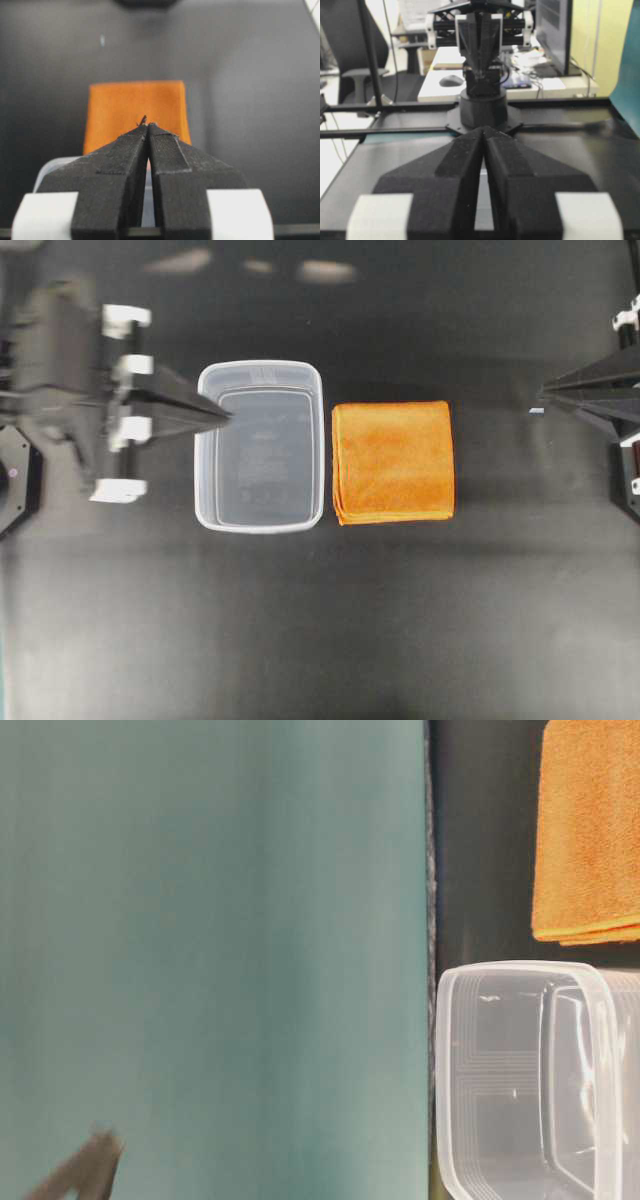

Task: Place the orange towel into the container with the left arm.
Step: 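Move the left gripper over the orange towel's left edge, then lower the left gripper and pinch the orange towel's center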

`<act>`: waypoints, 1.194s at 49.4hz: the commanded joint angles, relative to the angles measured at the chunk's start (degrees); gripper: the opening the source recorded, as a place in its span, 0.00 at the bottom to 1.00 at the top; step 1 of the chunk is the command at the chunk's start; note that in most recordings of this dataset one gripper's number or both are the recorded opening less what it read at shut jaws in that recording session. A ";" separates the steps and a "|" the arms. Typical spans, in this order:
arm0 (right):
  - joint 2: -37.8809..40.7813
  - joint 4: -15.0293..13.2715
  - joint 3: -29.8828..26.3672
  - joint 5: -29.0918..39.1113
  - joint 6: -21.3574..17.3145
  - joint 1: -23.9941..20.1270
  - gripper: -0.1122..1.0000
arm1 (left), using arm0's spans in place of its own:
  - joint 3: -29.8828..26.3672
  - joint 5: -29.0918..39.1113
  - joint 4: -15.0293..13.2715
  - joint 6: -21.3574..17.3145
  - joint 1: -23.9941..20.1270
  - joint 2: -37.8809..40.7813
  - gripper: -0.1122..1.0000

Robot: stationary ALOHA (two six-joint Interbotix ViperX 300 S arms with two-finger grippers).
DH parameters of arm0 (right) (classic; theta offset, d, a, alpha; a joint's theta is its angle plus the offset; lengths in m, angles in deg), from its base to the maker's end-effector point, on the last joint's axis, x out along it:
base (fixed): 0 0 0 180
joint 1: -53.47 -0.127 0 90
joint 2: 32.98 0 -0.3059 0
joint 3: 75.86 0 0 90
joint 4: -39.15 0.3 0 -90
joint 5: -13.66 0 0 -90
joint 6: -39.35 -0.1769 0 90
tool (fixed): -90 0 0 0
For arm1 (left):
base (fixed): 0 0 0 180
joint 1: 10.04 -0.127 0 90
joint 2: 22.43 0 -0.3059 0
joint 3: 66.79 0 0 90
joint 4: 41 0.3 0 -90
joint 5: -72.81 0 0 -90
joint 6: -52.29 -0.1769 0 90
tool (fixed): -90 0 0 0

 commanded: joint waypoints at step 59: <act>-7.29 0.53 -0.09 -0.09 -0.97 2.64 0.80 | -49.57 27.51 0.26 -1.41 -0.79 63.19 0.89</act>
